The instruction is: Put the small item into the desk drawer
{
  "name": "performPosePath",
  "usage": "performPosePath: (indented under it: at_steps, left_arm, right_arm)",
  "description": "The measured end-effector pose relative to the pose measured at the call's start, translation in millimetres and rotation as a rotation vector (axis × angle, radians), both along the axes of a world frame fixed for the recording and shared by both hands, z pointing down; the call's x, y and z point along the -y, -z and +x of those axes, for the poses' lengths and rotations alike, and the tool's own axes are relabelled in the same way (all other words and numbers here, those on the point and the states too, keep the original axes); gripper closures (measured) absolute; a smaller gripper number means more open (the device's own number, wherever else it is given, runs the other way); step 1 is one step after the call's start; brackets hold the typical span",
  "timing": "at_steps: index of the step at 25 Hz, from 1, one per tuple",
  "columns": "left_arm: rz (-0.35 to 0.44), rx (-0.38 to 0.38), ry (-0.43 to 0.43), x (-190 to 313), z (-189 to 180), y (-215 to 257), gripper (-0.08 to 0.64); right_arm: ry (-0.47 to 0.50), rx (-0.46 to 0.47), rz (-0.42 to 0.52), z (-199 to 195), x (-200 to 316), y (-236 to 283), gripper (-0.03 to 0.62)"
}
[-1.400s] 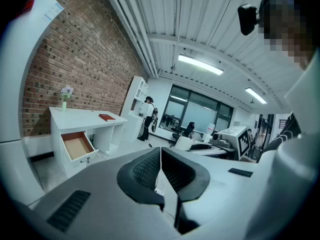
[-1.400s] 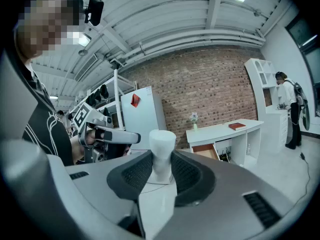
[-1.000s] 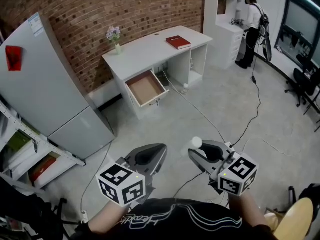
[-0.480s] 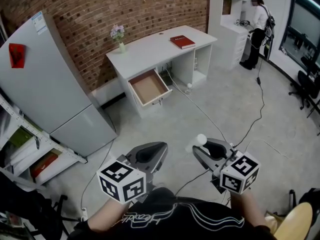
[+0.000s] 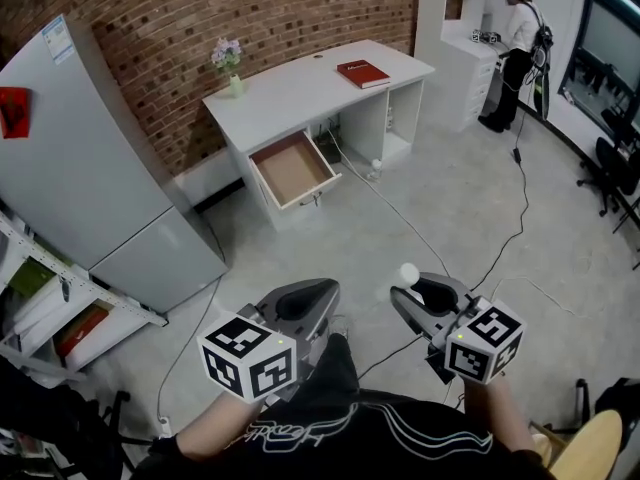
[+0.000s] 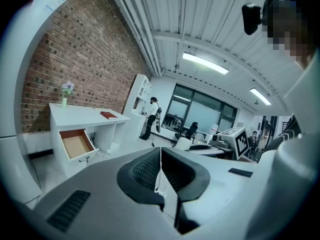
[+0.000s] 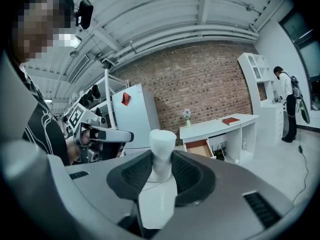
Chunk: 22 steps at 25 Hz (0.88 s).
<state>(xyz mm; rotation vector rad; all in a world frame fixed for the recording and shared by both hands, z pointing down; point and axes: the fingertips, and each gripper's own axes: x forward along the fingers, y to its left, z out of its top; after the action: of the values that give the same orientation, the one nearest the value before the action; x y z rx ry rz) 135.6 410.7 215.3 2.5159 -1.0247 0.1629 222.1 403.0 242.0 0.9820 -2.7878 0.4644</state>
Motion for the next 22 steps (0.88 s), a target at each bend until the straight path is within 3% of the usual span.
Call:
performPosePath:
  at_steps: [9, 22]
  left_arm:
    - [-0.074, 0.001, 0.031, 119, -19, -32, 0.535]
    - [-0.186, -0.008, 0.101, 409, -80, -78, 0.535]
  right_arm:
    - [0.015, 0.002, -0.057, -13, 119, -23, 0.463]
    - [0.106, -0.034, -0.171, -80, 405, -69, 0.462]
